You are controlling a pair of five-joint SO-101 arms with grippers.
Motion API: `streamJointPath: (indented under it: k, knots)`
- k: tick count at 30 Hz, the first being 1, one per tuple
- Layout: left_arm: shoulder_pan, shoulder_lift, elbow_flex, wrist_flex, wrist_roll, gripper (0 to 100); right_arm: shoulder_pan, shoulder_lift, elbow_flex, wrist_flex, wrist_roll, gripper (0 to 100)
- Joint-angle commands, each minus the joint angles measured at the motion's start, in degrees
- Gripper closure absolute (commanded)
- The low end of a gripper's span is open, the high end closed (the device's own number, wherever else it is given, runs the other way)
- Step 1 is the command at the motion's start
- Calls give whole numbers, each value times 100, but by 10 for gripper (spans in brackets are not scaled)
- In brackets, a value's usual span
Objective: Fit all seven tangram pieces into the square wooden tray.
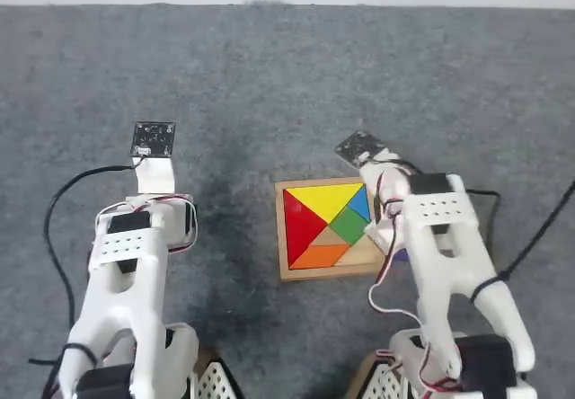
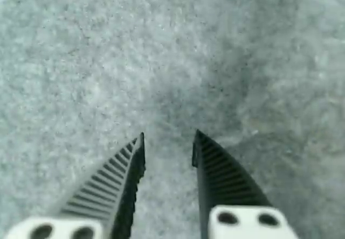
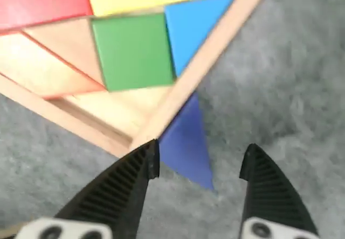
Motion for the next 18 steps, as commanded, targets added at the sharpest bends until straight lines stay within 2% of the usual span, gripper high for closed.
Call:
streamJointPath:
  k: [1,12,18]
  knots:
    - [18,9,-180,-141,-53,855,-127,-22,62,-224,-158,738]
    - [18,9,-171,-141,-53,855,497,-13,571,-620,123,738]
    - [18,9,-163,-141,-53,855,470,321,730,-971,88,738]
